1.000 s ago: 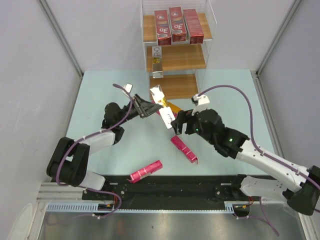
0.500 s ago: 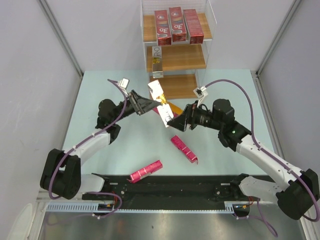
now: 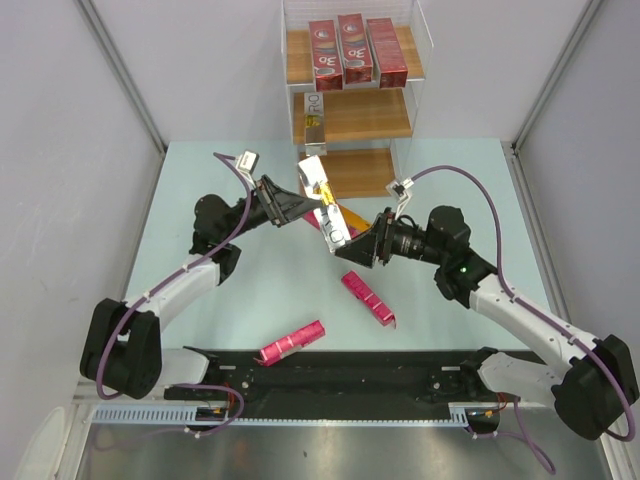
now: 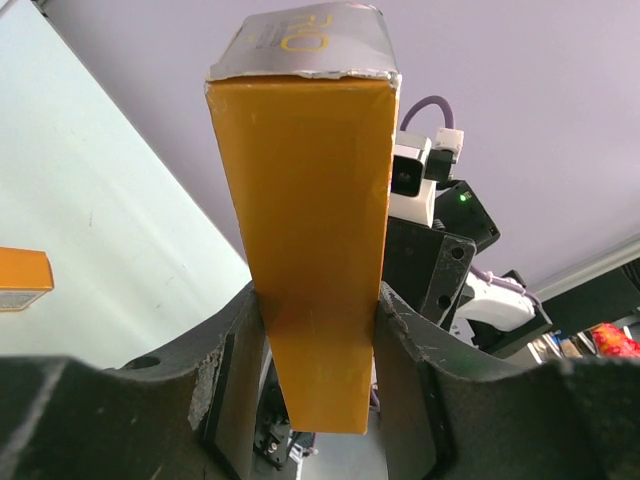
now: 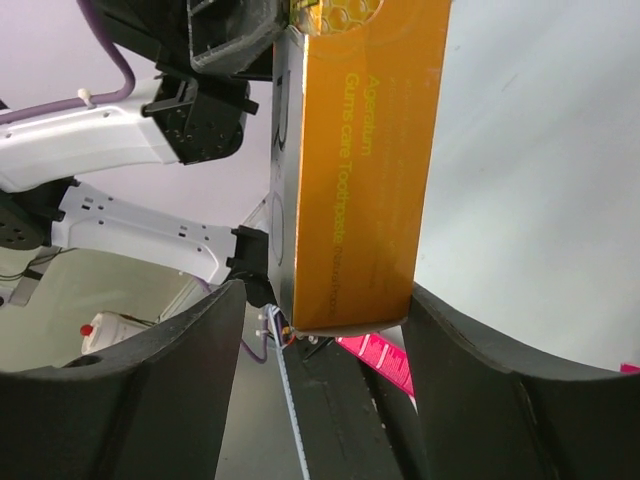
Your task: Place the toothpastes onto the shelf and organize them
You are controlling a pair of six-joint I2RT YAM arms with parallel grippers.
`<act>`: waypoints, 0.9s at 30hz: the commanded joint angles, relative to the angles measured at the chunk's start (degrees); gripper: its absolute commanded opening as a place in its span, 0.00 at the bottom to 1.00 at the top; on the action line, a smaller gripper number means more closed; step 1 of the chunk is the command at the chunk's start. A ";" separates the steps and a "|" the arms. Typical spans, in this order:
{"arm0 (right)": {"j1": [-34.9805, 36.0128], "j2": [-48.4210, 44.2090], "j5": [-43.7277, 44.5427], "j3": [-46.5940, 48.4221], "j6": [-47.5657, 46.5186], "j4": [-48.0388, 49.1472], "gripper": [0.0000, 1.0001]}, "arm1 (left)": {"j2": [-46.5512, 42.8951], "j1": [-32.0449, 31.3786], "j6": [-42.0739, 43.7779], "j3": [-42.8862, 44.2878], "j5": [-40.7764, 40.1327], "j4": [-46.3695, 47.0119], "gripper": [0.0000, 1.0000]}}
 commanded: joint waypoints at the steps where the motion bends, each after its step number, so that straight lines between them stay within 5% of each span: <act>1: -0.13 -0.96 -2.43 -0.61 3.13 9.36 0.70 | -1.16 0.00 -1.24 1.82 1.17 4.23 0.39; 7: -0.22 0.45 -2.95 -1.31 5.25 12.51 0.64 | -0.72 -0.62 -1.76 1.47 1.00 5.55 0.39; 12: -0.40 0.19 -1.82 -1.66 6.13 12.79 0.40 | -0.10 -0.97 -1.76 1.99 1.26 5.81 0.41; 21: -2.68 0.36 -1.02 -2.37 7.09 12.70 0.29 | -0.10 -1.06 2.09 1.99 1.52 1.78 0.76; 25: -4.00 0.36 -1.02 -2.37 7.27 12.52 0.28 | -2.55 -1.06 9.73 4.01 -0.84 -11.27 0.99; 27: -5.14 0.54 -0.93 -2.37 7.18 12.09 0.28 | -3.96 -1.06 16.82 6.29 -3.21 -22.50 1.00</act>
